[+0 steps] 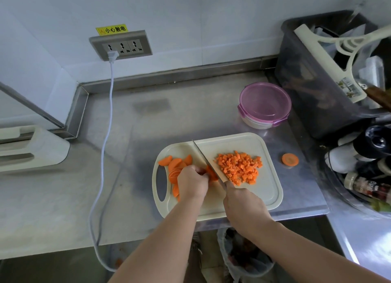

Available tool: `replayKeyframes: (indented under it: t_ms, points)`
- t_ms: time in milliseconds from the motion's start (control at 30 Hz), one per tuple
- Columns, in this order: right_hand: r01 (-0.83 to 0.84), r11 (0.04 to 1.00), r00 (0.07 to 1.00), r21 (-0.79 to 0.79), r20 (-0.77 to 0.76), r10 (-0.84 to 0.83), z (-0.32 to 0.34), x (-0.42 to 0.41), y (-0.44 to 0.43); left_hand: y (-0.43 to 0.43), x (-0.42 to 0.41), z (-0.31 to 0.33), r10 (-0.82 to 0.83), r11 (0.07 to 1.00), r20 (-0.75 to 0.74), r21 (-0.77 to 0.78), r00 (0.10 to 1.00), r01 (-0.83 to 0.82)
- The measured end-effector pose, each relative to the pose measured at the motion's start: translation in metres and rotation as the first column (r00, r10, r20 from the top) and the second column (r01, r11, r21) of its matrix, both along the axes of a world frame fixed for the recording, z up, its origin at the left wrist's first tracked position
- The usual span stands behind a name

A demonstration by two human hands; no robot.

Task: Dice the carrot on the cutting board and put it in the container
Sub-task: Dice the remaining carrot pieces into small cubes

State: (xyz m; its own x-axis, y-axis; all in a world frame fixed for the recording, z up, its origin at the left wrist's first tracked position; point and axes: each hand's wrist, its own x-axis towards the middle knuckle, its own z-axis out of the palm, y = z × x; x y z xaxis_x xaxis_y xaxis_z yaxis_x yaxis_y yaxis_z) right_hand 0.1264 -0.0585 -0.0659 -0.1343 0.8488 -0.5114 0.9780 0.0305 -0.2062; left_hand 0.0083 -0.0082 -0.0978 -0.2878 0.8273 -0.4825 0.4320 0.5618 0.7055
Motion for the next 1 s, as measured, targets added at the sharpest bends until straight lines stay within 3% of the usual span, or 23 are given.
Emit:
replayKeyframes:
  t_ms: [233,433,633,1000]
  points:
    - [0.021,0.999,1.000,-0.045,-0.014,-0.022,-0.007,-0.002,0.001,-0.001,0.001,0.004,-0.011,1.000,-0.047,0.009,0.999,0.012]
    - [0.163,0.987,0.979,-0.011,-0.126,-0.163,0.001,0.000,0.001,-0.002,0.000,0.008,0.004,1.000,-0.022,0.008,1.000,-0.004]
    - [0.094,0.995,0.990,0.034,-0.108,-0.090,0.009,0.002,-0.006,-0.004,0.001,0.006,0.026,1.000,0.050,-0.004,0.998,-0.026]
    - [0.098,0.995,0.990,0.012,-0.106,-0.096,0.008,-0.003,-0.007,-0.004,0.002,0.006,0.038,0.999,-0.004,-0.004,0.999,-0.038]
